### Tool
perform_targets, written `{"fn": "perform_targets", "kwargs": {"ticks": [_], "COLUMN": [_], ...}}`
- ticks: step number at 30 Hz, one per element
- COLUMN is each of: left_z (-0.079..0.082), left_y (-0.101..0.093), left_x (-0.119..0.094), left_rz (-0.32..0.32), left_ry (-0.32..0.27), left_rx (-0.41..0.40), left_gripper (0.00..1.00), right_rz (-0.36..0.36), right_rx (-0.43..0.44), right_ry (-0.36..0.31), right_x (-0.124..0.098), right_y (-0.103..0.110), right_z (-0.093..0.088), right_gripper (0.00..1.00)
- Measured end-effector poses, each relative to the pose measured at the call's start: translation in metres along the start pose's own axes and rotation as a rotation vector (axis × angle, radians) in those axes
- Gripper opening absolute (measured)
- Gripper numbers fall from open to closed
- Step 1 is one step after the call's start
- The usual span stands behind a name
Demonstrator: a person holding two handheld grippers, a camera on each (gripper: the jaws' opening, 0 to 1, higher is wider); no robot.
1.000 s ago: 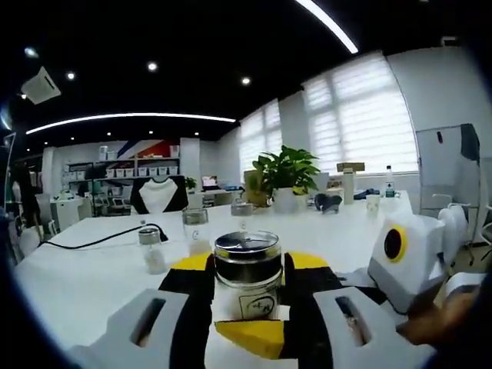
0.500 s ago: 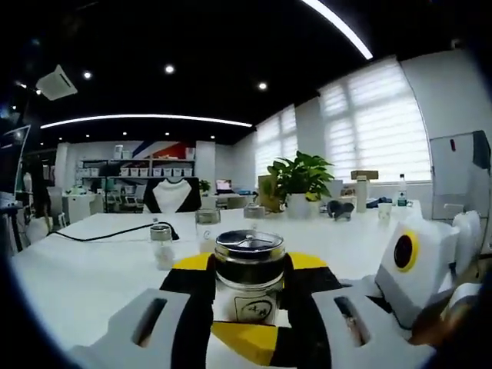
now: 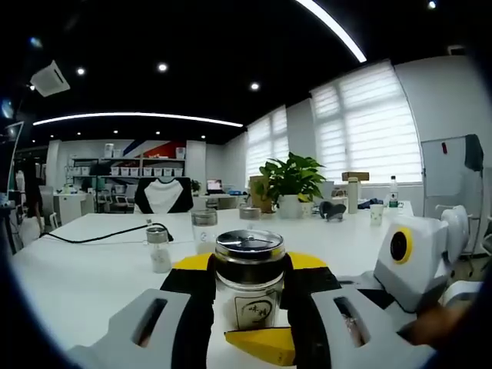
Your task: Rotate the seasoning bottle until the label or dispensing opening points toward the visible target arrow and the bottle remains upright within the marked orientation range
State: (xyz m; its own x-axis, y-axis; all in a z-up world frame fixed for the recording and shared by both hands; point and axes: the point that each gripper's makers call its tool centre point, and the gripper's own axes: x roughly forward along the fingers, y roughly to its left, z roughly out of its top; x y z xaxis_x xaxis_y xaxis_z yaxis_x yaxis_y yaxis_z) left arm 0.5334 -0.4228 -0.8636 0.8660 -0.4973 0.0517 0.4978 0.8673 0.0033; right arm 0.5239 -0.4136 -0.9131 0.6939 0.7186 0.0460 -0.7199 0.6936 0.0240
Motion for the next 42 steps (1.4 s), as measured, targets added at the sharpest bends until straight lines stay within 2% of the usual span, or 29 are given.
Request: {"fn": "perform_targets", "kwargs": {"ticks": [6, 10, 12, 14, 16, 23, 27, 42], "left_z": [0.006, 0.008, 0.008, 0.008, 0.007, 0.000, -0.006, -0.022], "left_y": [0.019, 0.034, 0.043, 0.049, 0.055, 0.081, 0.092, 0.133], "left_x": [-0.006, -0.011, -0.015, -0.017, -0.020, -0.033, -0.041, -0.059], "left_rz": [0.051, 0.095, 0.123, 0.139, 0.157, 0.233, 0.275, 0.381], "left_ry": [-0.012, -0.013, -0.013, -0.011, -0.010, 0.006, 0.017, 0.044], "left_rx": [0.008, 0.021, 0.018, 0.020, 0.019, 0.012, 0.012, 0.012], "left_gripper": [0.36, 0.36, 0.36, 0.36, 0.36, 0.36, 0.36, 0.37], "right_rz": [0.022, 0.021, 0.013, -0.013, -0.023, -0.037, -0.070, -0.128], "right_rx": [-0.007, 0.024, 0.030, 0.049, 0.051, 0.035, 0.034, 0.031], "right_ry": [0.014, 0.007, 0.008, 0.022, 0.025, 0.024, 0.027, 0.013], "right_x": [-0.003, -0.007, -0.009, -0.010, -0.012, -0.019, -0.022, -0.031], "right_y": [0.004, 0.001, -0.004, -0.010, -0.015, -0.024, -0.036, -0.056], "right_z": [-0.002, 0.003, 0.006, 0.007, 0.008, 0.011, 0.011, 0.018], "right_gripper": [0.35, 0.39, 0.44, 0.55, 0.59, 0.58, 0.58, 0.58]}}
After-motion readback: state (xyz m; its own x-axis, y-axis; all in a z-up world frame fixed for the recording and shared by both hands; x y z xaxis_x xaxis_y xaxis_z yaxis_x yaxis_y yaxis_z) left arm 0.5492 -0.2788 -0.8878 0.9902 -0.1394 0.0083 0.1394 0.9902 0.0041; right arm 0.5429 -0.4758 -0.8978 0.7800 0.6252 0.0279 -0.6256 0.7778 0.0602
